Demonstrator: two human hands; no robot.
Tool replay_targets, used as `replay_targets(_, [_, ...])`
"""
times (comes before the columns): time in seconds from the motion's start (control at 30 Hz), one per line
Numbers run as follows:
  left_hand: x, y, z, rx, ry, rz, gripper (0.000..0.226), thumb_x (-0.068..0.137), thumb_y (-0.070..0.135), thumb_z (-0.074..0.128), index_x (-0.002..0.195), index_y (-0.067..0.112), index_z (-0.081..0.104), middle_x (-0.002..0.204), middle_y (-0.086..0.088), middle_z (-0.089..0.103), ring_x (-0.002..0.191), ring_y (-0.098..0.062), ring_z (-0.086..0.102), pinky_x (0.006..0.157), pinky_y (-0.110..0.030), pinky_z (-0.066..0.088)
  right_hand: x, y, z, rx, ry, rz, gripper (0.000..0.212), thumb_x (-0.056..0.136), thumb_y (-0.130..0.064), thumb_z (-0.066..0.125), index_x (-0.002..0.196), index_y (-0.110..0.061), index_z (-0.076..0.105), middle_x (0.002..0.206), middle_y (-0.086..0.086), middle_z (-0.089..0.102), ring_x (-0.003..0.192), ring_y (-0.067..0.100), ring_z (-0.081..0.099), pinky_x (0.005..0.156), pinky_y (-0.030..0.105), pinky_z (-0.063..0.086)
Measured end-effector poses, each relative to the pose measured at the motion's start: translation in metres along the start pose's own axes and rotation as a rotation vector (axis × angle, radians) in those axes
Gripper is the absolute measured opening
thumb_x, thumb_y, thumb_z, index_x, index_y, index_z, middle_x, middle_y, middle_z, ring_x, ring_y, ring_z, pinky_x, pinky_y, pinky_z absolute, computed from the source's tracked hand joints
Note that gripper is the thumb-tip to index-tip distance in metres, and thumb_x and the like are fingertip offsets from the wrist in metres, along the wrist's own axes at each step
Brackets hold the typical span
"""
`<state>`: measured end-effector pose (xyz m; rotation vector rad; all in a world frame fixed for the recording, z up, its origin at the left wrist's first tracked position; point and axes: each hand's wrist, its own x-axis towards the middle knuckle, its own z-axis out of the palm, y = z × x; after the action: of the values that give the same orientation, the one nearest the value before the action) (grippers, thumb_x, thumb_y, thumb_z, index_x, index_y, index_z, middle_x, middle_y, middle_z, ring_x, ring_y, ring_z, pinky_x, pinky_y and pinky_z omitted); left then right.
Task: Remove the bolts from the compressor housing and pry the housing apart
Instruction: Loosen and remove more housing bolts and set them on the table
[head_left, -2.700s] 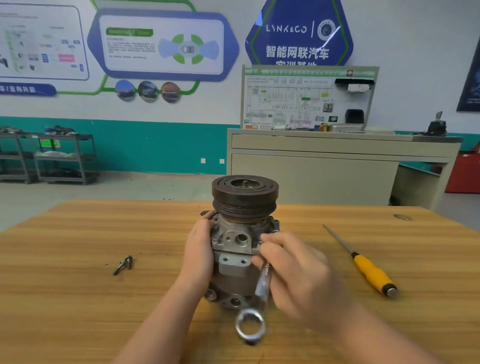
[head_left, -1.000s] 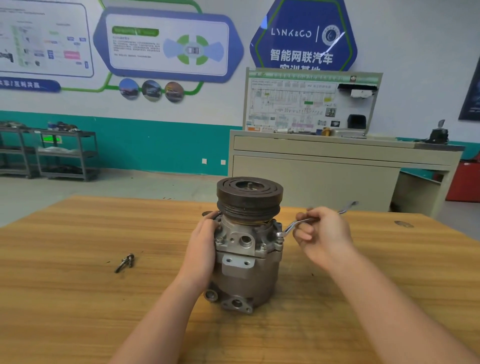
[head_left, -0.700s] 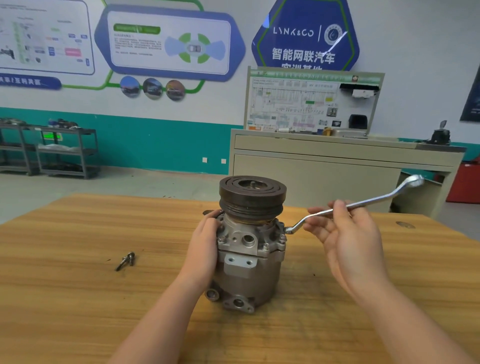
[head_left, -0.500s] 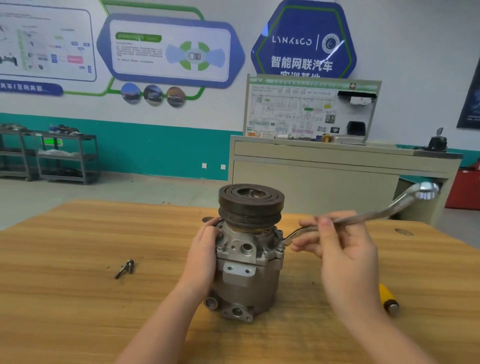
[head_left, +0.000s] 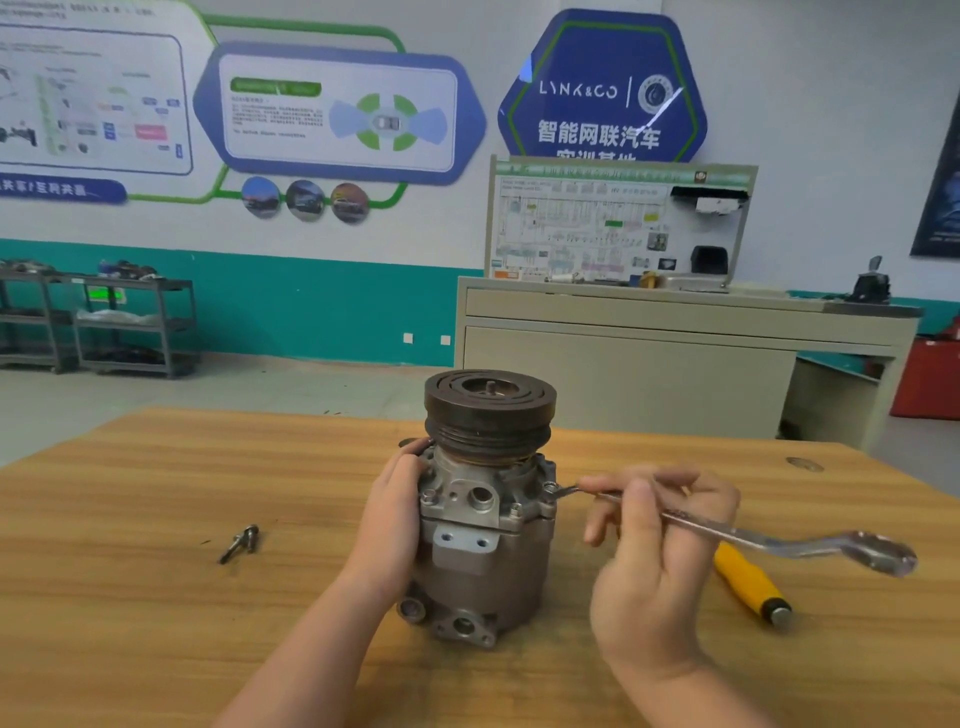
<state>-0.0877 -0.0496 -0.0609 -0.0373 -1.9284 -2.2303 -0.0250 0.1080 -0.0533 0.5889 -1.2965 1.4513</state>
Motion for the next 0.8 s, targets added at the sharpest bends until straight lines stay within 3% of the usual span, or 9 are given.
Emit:
replay_targets(0.1, [0.002,-0.002,0.0,-0.017,0.006,-0.012,0.036,0.098,0.02,0.036,0.12,0.022,0.064,0.109,-0.01,0.073,0.108,-0.028,0.065,0.099,-0.052,0.049,0.018,0.002,0.005,0.175,0.244,0.331,0.017,0.086,-0.011,0.039,0.089,-0.027,0.043,0.061,0.01,0.059,0.038,0.019,0.037,0.042,0.021,0.032])
replay_targets(0.17, [0.003,-0.004,0.0,-0.04,0.008,-0.021,0.035,0.098,0.021,0.037,0.12,0.023,0.064,0.111,-0.01,0.072,0.109,-0.029,0.065,0.1,-0.053,0.048,0.036,0.01,0.004,0.307,0.315,0.553,0.019,0.084,0.003,0.033,0.084,-0.015,0.038,0.05,0.01,0.053,0.031,0.015,0.029,0.038,0.016,0.025])
replay_targets(0.3, [0.004,-0.005,0.0,-0.061,-0.001,-0.034,0.035,0.098,0.021,0.039,0.122,0.019,0.064,0.111,-0.013,0.072,0.109,-0.032,0.065,0.101,-0.054,0.048,0.064,0.031,0.005,0.42,0.224,1.03,0.026,0.09,0.002,0.028,0.068,-0.01,0.034,0.044,0.004,0.045,0.026,0.01,0.024,0.03,0.012,0.018])
replay_targets(0.43, [0.006,-0.007,-0.001,-0.048,-0.005,-0.021,0.035,0.099,0.022,0.038,0.121,0.017,0.065,0.106,-0.011,0.074,0.105,-0.03,0.067,0.091,-0.046,0.053,0.072,0.041,0.004,0.496,0.179,1.309,0.024,0.098,-0.005,0.034,0.075,-0.009,0.04,0.054,0.008,0.05,0.032,0.011,0.036,0.031,0.016,0.029])
replay_targets(0.57, [0.005,-0.006,-0.002,-0.02,-0.022,-0.016,0.038,0.1,0.024,0.036,0.126,0.017,0.063,0.113,-0.012,0.072,0.111,-0.03,0.065,0.101,-0.053,0.048,0.075,0.033,-0.014,0.61,0.3,1.144,0.023,0.103,-0.007,0.034,0.083,-0.006,0.046,0.073,0.019,0.061,0.055,0.021,0.06,0.046,0.024,0.053])
replay_targets(0.67, [0.003,-0.003,-0.001,-0.039,-0.005,-0.014,0.037,0.097,0.028,0.039,0.124,0.02,0.063,0.115,-0.012,0.071,0.111,-0.03,0.065,0.101,-0.054,0.047,0.062,0.02,-0.025,0.371,0.157,0.848,0.019,0.105,-0.011,0.035,0.088,-0.009,0.044,0.064,0.012,0.068,0.051,0.016,0.064,0.05,0.026,0.054])
replay_targets(0.8, [-0.005,0.001,0.001,-0.034,-0.003,-0.003,0.055,0.08,0.042,0.043,0.127,0.022,0.063,0.12,-0.008,0.07,0.116,-0.026,0.062,0.105,-0.052,0.044,0.045,0.001,-0.025,0.133,-0.009,0.552,0.015,0.103,-0.011,0.04,0.092,-0.015,0.048,0.074,0.007,0.071,0.056,0.017,0.066,0.057,0.027,0.055])
